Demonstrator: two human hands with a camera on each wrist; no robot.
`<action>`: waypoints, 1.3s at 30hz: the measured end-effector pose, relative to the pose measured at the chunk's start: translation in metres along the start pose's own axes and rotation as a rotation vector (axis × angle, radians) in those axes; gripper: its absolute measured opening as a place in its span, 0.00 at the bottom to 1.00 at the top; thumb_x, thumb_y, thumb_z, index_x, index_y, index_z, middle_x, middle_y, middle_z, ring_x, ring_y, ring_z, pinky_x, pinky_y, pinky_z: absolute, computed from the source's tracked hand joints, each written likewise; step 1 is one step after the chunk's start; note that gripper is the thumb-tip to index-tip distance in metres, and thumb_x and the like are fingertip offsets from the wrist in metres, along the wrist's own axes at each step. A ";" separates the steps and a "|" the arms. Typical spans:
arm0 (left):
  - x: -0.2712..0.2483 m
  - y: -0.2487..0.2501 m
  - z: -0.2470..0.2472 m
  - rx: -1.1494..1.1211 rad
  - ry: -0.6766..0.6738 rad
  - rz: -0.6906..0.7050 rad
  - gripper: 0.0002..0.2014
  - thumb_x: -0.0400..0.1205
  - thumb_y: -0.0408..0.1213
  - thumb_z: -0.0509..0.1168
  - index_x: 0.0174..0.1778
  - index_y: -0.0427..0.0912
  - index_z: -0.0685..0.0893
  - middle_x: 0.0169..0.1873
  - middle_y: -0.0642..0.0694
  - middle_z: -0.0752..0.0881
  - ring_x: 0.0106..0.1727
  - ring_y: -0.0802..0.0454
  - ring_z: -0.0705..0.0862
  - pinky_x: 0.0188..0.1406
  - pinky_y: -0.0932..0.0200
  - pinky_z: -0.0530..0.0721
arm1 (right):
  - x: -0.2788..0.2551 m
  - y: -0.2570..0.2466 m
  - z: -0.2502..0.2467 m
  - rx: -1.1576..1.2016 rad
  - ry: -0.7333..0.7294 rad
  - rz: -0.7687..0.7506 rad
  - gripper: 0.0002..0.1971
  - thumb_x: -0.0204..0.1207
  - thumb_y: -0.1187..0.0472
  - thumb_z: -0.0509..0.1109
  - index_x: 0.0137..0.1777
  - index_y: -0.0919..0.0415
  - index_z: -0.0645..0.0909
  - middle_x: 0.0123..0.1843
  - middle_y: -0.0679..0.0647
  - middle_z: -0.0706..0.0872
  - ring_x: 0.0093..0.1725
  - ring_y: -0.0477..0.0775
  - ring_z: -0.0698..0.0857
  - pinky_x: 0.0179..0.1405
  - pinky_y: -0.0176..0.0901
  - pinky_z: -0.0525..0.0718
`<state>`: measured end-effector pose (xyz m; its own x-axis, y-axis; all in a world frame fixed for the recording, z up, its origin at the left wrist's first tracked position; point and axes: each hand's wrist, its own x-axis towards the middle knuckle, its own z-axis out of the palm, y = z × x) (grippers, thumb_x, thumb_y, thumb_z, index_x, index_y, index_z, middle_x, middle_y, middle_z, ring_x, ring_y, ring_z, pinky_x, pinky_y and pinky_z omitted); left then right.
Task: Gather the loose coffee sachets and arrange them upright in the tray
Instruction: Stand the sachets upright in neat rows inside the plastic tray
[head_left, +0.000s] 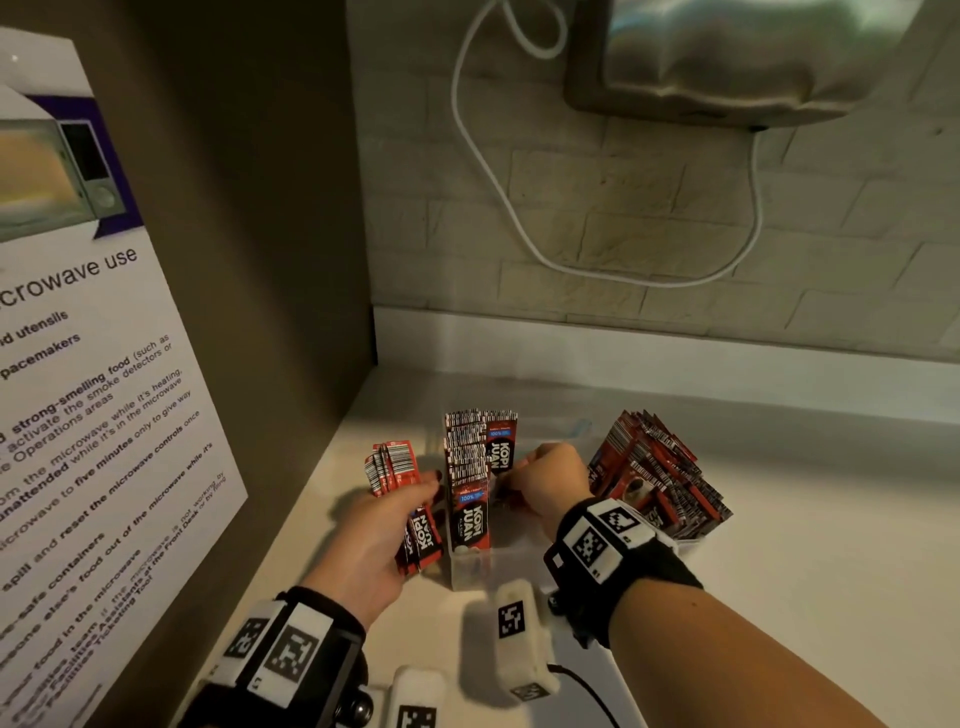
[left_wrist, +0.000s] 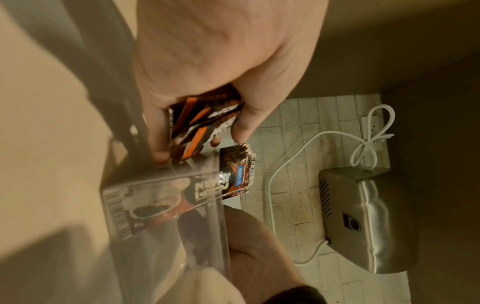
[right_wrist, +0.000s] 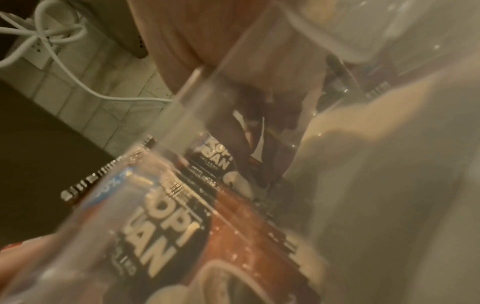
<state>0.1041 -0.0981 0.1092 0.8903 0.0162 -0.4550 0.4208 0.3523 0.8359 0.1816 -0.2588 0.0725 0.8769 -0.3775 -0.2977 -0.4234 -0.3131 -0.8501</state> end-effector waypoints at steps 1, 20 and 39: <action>-0.001 0.000 0.000 0.000 -0.003 -0.002 0.10 0.79 0.31 0.70 0.55 0.34 0.85 0.44 0.35 0.91 0.40 0.42 0.90 0.33 0.52 0.84 | -0.002 -0.001 0.000 -0.001 0.005 0.001 0.10 0.64 0.68 0.79 0.35 0.60 0.79 0.44 0.64 0.89 0.46 0.64 0.89 0.49 0.61 0.89; 0.007 -0.001 -0.005 -0.028 0.025 0.072 0.10 0.79 0.30 0.69 0.55 0.39 0.87 0.43 0.40 0.90 0.39 0.47 0.86 0.36 0.53 0.83 | -0.006 -0.004 -0.001 -0.128 -0.006 -0.018 0.23 0.61 0.58 0.85 0.52 0.64 0.81 0.48 0.61 0.89 0.46 0.60 0.89 0.48 0.56 0.89; -0.023 0.019 0.024 -0.068 -0.203 0.421 0.17 0.68 0.42 0.73 0.52 0.42 0.88 0.45 0.39 0.91 0.46 0.41 0.91 0.47 0.44 0.88 | -0.112 -0.050 -0.049 0.279 -0.462 -0.425 0.08 0.71 0.72 0.75 0.49 0.70 0.85 0.29 0.55 0.82 0.18 0.45 0.72 0.15 0.34 0.67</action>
<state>0.0965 -0.1145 0.1432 0.9999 -0.0103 -0.0055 0.0093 0.4152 0.9097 0.0936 -0.2438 0.1693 0.9873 0.1580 -0.0153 -0.0007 -0.0923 -0.9957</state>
